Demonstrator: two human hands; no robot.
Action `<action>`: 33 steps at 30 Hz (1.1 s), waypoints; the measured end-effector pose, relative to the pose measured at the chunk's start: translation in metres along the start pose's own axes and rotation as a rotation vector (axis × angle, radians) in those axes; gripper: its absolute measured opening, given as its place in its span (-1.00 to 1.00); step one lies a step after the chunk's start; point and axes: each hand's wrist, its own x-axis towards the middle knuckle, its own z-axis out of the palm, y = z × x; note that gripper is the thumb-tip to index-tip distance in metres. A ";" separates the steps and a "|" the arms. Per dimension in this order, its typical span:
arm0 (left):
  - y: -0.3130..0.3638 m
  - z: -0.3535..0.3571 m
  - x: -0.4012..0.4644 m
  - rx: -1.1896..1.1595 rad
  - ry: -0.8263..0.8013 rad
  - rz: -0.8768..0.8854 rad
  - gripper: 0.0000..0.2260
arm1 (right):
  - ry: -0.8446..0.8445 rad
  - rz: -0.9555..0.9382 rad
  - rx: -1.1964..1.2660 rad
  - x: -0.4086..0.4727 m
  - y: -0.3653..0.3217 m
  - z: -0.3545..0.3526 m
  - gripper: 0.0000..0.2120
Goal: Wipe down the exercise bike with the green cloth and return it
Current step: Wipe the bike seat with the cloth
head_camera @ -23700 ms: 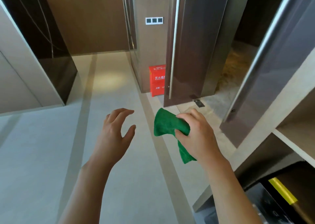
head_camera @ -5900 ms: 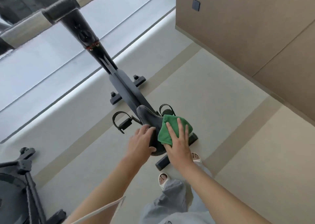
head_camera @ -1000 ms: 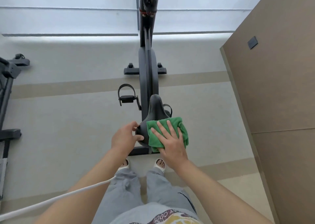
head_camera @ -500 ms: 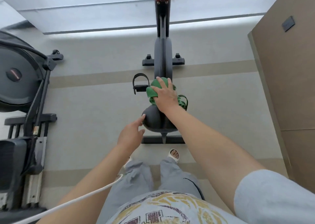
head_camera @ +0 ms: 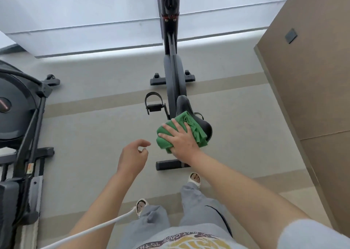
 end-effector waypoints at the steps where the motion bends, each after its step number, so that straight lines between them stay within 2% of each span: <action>1: -0.004 -0.008 0.000 0.002 -0.008 0.011 -0.68 | -0.017 0.045 0.006 0.015 0.001 -0.008 -0.50; 5: -0.021 -0.042 -0.014 0.000 -0.034 0.063 -0.69 | -0.057 0.324 0.053 0.062 -0.009 -0.040 -0.66; 7: -0.032 -0.062 -0.021 -0.016 -0.051 0.100 -0.69 | -0.021 0.391 0.099 0.067 -0.023 -0.050 -0.73; 11: -0.051 -0.101 -0.034 -0.082 -0.073 0.178 -0.72 | 0.220 0.388 0.328 0.034 -0.076 -0.056 -0.76; 14: -0.054 -0.131 -0.046 -0.120 -0.086 0.307 -0.78 | 0.296 0.321 0.499 0.010 -0.130 -0.064 -0.70; 16: -0.050 -0.151 -0.054 -0.167 -0.092 0.385 -0.79 | 0.358 0.272 0.538 -0.001 -0.166 -0.073 -0.68; 23: -0.025 -0.195 -0.070 -0.256 -0.123 0.560 -0.56 | 0.510 0.265 0.523 0.004 -0.246 -0.118 -0.76; 25: -0.019 -0.198 -0.070 -0.354 -0.071 0.577 -0.59 | 0.509 0.243 0.626 0.014 -0.258 -0.130 -0.77; 28: -0.014 -0.211 -0.061 -0.422 0.081 0.583 -0.66 | 0.405 0.249 0.783 0.033 -0.262 -0.147 -0.83; 33: 0.002 -0.258 -0.032 -0.361 0.251 0.611 -0.76 | 0.341 0.251 0.979 0.073 -0.241 -0.171 -0.65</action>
